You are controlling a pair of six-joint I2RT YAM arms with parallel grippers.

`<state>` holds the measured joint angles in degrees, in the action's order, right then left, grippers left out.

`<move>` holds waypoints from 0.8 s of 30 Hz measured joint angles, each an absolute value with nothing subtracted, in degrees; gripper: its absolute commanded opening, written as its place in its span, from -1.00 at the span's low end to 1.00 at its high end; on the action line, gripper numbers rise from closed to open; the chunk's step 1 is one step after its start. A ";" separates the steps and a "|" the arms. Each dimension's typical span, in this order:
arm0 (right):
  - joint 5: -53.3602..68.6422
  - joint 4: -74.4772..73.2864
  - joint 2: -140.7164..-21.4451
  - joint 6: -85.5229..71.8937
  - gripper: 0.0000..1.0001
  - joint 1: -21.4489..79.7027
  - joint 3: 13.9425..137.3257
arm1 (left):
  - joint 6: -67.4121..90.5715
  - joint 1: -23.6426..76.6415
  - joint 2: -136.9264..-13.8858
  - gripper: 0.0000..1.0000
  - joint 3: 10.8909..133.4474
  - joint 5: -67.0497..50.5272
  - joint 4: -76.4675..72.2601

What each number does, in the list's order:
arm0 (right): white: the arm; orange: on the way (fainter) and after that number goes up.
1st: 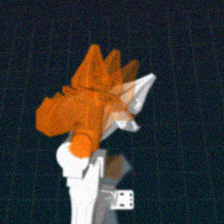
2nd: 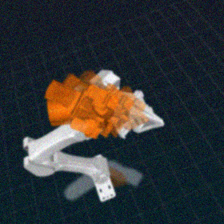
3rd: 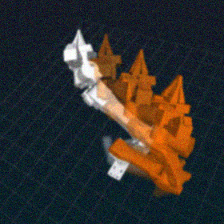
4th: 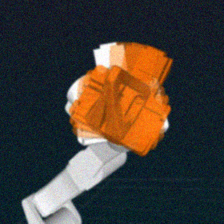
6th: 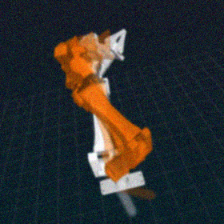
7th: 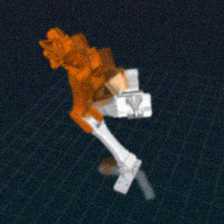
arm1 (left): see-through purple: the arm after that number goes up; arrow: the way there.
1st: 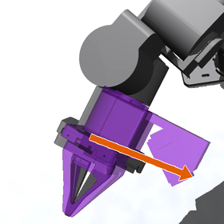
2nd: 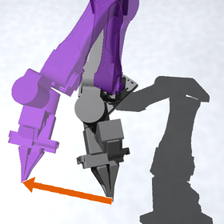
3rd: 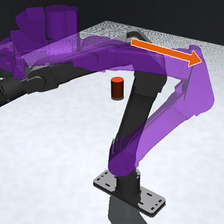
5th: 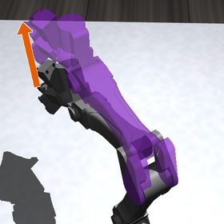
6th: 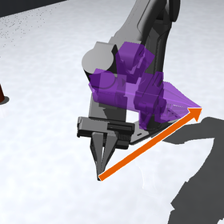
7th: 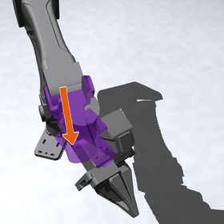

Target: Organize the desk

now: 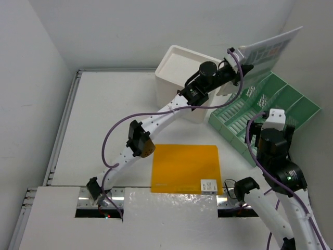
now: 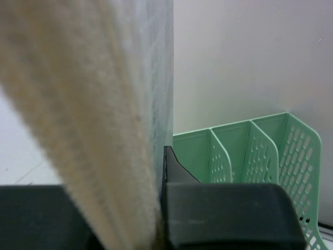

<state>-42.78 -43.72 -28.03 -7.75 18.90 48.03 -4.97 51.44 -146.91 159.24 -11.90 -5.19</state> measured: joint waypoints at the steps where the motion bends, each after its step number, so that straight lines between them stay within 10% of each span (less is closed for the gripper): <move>1: -43.31 -43.55 -27.31 -7.44 0.98 18.90 48.03 | -5.17 51.77 -147.46 -1.00 159.68 -11.42 -5.89; 16: -43.99 -42.22 -23.83 -6.02 0.98 18.87 48.03 | 0.40 51.29 -159.30 -0.99 164.68 -3.77 -8.69; 24: -41.63 -40.64 -24.99 -5.26 0.98 18.90 46.15 | 6.02 51.29 -163.15 -0.36 164.68 -6.20 -8.12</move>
<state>-41.63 -40.64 -24.99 -5.26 18.90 46.15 6.02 51.29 -163.15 164.68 -6.20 -8.12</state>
